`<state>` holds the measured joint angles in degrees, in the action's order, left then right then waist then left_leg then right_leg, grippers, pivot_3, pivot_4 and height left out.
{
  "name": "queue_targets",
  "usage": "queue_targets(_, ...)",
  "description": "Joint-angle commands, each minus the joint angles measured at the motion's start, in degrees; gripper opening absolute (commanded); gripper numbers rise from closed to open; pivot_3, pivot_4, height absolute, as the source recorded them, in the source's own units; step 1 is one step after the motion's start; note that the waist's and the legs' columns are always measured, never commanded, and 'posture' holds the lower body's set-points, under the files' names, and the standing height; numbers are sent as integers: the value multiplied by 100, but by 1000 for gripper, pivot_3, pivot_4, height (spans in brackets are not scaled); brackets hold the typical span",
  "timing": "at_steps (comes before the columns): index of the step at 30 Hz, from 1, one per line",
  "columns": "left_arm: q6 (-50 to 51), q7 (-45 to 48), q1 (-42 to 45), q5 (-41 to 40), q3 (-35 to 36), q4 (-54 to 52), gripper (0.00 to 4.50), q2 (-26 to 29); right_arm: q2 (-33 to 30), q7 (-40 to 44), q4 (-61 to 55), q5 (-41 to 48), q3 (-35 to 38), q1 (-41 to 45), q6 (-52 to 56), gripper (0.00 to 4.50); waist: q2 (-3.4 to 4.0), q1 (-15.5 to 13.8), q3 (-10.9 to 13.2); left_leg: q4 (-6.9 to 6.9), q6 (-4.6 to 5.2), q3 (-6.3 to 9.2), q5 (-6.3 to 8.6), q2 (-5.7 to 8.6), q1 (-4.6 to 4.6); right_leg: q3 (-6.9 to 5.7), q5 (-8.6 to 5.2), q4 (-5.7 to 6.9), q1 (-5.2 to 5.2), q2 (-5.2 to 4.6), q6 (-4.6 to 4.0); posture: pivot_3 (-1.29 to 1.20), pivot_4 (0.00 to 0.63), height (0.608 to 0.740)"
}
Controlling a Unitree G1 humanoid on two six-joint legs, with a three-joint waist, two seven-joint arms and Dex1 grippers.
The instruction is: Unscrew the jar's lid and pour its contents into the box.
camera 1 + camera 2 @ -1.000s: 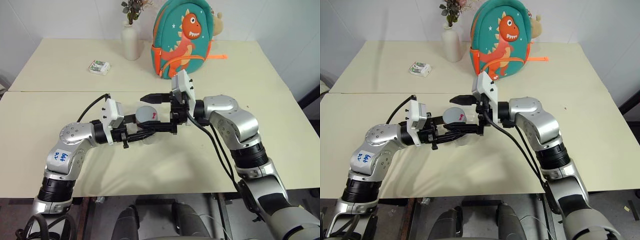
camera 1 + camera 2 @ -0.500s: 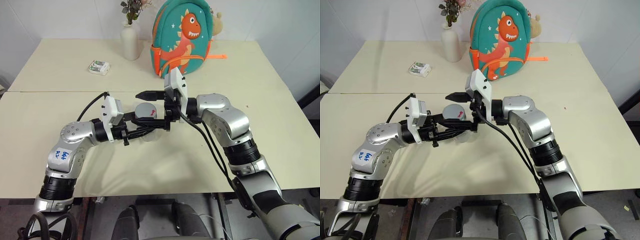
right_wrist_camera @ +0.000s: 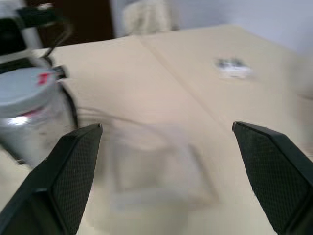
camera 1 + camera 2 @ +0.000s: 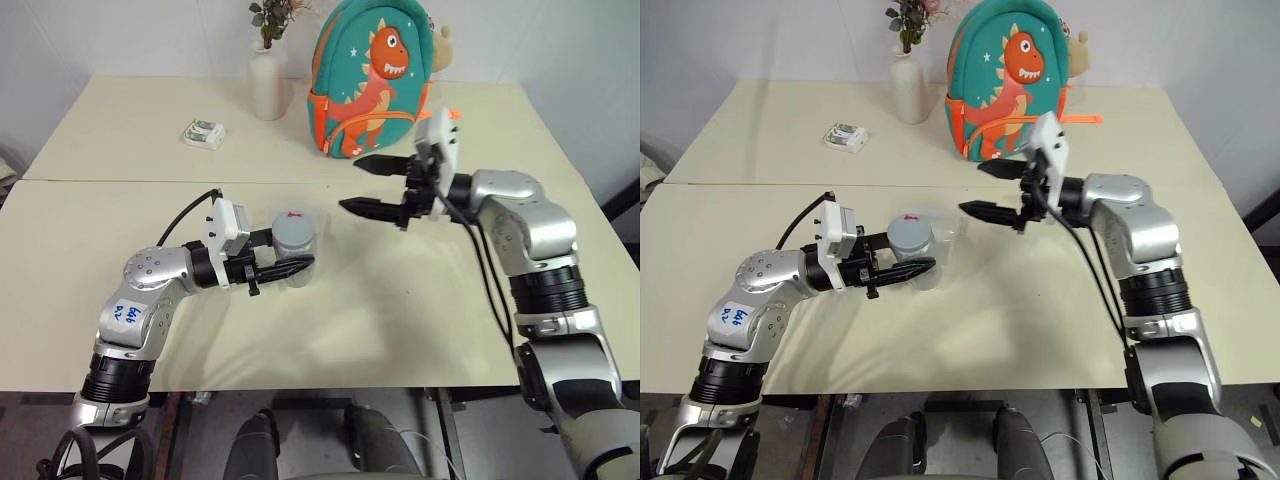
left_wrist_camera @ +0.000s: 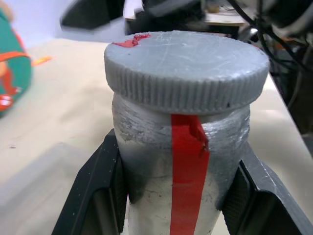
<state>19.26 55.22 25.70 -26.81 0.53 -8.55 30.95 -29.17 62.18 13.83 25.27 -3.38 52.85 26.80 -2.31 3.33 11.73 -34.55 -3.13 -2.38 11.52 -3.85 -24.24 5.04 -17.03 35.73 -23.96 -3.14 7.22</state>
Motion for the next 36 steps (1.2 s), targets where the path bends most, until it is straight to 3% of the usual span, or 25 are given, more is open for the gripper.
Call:
queue_targets(1, -140, 71, 54, -61, 27, -134, 2009, -21, -112, 308, -27, 78, 127, -58, -94, 4482, 0, 27, 0, 4, 0, -1, 0, -1, 2, 1, 0, 2, 0, 2, 1, 0, 150, 740)
queue_targets(7, -184, 106, 88, -42, 43, -55, 2009, -22, 6, 808, -647, 493, 52, -104, 242, 4482, 1, 7, 1, 2, 0, 1, 0, -7, 2, 2, -1, 9, -4, 12, 5, 0, 150, 740)
queue_targets(17, -90, 85, 140, -64, 11, -176, 2009, -10, 672, 141, -1810, 545, -500, -157, 925, 4482, 1, -10, 1, -11, -2, 3, 1, -10, 0, 2, -2, 19, -3, 14, 4, 0, 150, 740)
queue_targets(29, 63, 88, 251, -94, 23, -240, 2009, 32, 1143, -227, -1397, 155, -758, 25, 561, 4482, 2, -7, 1, -9, -3, 3, 2, -10, 0, 1, -2, 19, -4, 14, 3, 0, 150, 740)
queue_targets(36, 91, 56, 242, -98, 15, -266, 2009, 13, 1017, -162, -1093, 26, -627, 86, 393, 4482, 2, -5, 1, -9, -3, 4, 2, -11, 0, 1, -2, 20, -4, 15, 3, 0, 150, 740)
